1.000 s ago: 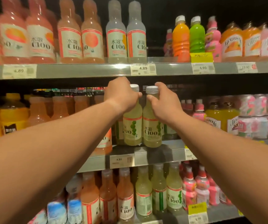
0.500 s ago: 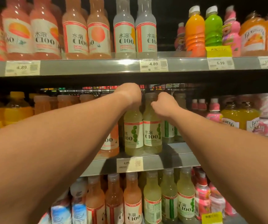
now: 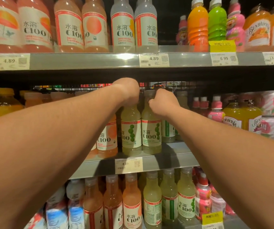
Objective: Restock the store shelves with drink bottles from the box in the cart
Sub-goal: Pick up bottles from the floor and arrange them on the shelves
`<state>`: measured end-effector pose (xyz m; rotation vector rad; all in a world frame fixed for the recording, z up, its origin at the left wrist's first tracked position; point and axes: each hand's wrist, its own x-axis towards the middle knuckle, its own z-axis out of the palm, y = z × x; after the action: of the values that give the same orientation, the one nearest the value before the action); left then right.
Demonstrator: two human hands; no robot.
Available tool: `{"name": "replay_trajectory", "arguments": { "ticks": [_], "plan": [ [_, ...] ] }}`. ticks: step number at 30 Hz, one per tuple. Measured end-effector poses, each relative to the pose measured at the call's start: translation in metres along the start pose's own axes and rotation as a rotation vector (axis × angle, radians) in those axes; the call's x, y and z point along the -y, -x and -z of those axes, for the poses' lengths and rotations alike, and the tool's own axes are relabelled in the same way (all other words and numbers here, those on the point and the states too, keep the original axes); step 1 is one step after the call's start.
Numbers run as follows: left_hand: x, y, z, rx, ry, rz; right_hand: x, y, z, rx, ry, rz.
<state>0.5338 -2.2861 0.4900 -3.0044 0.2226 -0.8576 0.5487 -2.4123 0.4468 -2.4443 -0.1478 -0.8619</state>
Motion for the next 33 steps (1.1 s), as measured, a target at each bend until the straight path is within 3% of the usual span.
{"name": "replay_trajectory", "arguments": {
  "ticks": [15, 20, 23, 25, 33],
  "plan": [
    [0.004, 0.02, -0.011, -0.042, 0.106, -0.036, 0.003, 0.009, 0.003, -0.022, -0.025, -0.065],
    [0.0, 0.035, -0.004, -0.039, 0.01, -0.089, 0.009, 0.026, -0.002, -0.07, -0.009, -0.104],
    [-0.008, 0.044, -0.006, -0.278, -0.082, -0.215, -0.005, 0.045, 0.002, -0.211, 0.038, -0.072],
    [-0.024, 0.054, -0.013, -0.423, -0.02, -0.359, -0.02, 0.062, 0.011, -0.279, 0.04, -0.085],
    [-0.127, 0.087, -0.054, -0.35, 0.24, -0.667, -0.11, 0.141, 0.076, -0.319, 0.233, -0.282]
  ]
}}
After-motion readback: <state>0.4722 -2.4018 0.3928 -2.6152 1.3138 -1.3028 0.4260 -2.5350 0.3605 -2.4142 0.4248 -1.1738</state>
